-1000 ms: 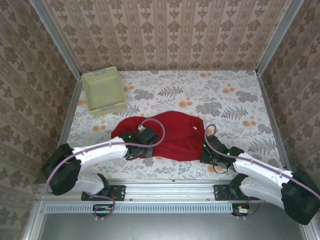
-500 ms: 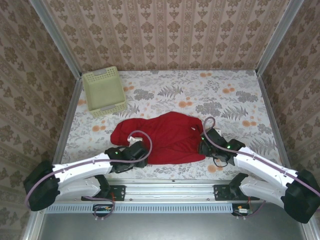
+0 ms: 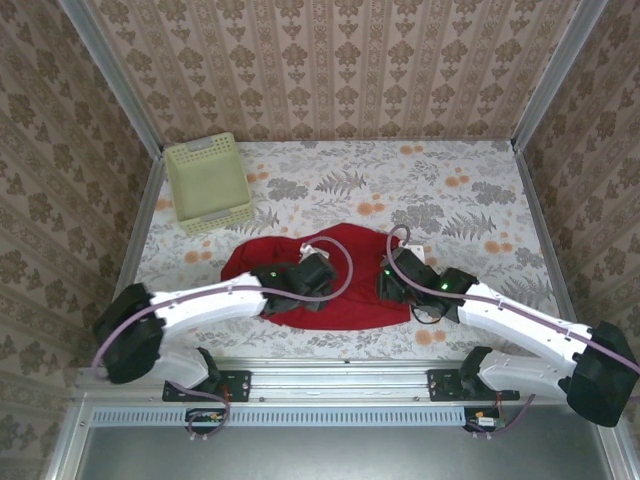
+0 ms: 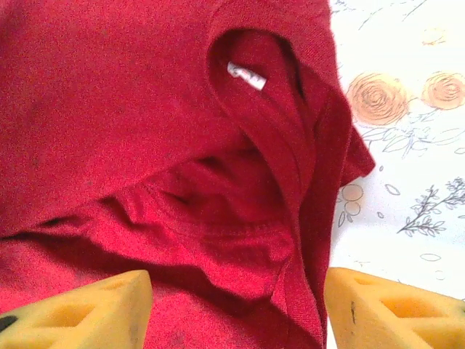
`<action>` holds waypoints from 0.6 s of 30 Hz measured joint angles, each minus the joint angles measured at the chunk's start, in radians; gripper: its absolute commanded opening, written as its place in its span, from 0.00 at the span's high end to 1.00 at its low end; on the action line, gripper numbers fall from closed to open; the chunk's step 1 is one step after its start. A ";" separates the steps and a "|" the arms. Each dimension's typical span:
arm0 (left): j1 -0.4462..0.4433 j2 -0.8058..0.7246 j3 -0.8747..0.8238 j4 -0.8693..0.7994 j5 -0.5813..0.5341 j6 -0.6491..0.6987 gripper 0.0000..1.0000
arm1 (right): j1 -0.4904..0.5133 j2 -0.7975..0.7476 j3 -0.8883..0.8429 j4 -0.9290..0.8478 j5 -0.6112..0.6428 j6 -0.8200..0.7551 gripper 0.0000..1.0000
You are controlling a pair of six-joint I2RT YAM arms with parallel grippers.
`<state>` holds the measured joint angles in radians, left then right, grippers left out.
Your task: Fold the inside-out t-shirt
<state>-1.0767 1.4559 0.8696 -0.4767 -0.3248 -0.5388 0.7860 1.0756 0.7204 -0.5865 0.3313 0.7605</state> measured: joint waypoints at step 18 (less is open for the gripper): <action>0.076 0.039 0.011 -0.011 -0.045 0.041 0.94 | -0.007 -0.057 -0.075 0.039 -0.005 -0.003 0.39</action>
<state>-1.0012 1.4952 0.8803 -0.4877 -0.3702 -0.4976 0.7792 1.0183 0.6456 -0.5480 0.3267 0.7570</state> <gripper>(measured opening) 0.103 0.634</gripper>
